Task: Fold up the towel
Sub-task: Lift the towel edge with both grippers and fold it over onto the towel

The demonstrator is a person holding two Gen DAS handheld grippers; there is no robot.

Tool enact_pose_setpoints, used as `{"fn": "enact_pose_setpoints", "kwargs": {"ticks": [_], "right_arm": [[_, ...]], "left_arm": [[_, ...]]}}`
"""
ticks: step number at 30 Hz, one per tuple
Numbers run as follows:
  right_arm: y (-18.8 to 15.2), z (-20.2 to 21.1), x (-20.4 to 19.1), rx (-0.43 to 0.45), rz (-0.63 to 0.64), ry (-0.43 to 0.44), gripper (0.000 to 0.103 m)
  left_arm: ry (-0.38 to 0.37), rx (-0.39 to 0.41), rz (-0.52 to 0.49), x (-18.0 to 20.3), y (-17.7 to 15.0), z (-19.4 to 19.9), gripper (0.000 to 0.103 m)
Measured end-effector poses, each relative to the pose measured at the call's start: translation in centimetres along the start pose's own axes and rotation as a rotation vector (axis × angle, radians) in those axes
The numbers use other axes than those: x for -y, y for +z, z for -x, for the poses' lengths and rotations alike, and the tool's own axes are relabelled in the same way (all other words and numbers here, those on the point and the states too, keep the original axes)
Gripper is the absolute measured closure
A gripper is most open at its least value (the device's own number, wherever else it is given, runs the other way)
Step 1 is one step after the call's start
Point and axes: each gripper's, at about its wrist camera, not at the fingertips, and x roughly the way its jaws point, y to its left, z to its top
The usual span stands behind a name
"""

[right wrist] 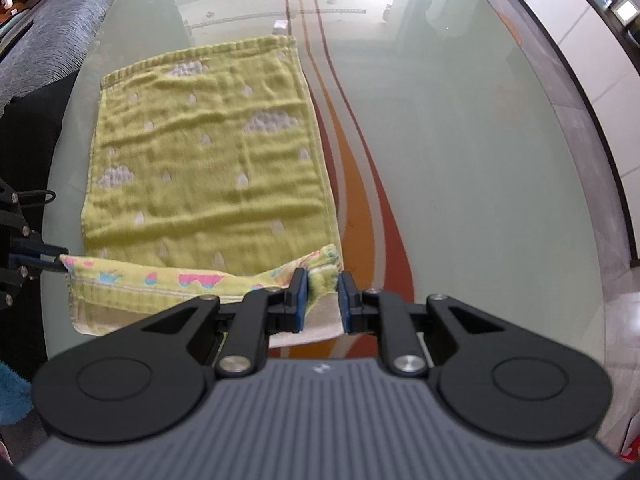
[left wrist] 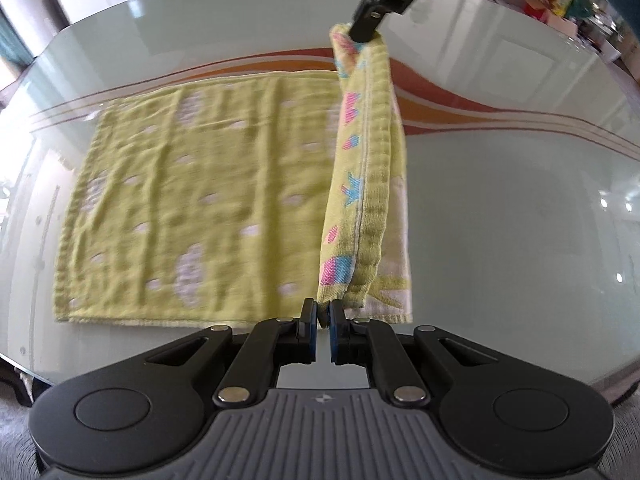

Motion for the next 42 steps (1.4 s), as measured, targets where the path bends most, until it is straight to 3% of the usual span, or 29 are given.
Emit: {"fn": "enact_pose_setpoints", "kwargs": {"ticks": [24,42], "right_arm": [[11.0,-3.1,-2.2,0.031,0.142,0.019,0.087],[15.4,-5.5,-2.6,-0.005,0.189,0.0,0.087]], "left_arm": [[0.068,0.016,0.208,-7.2,-1.5,0.3,0.096],[0.083,-0.001,0.285,-6.6,-2.8,1.7,0.096]]}}
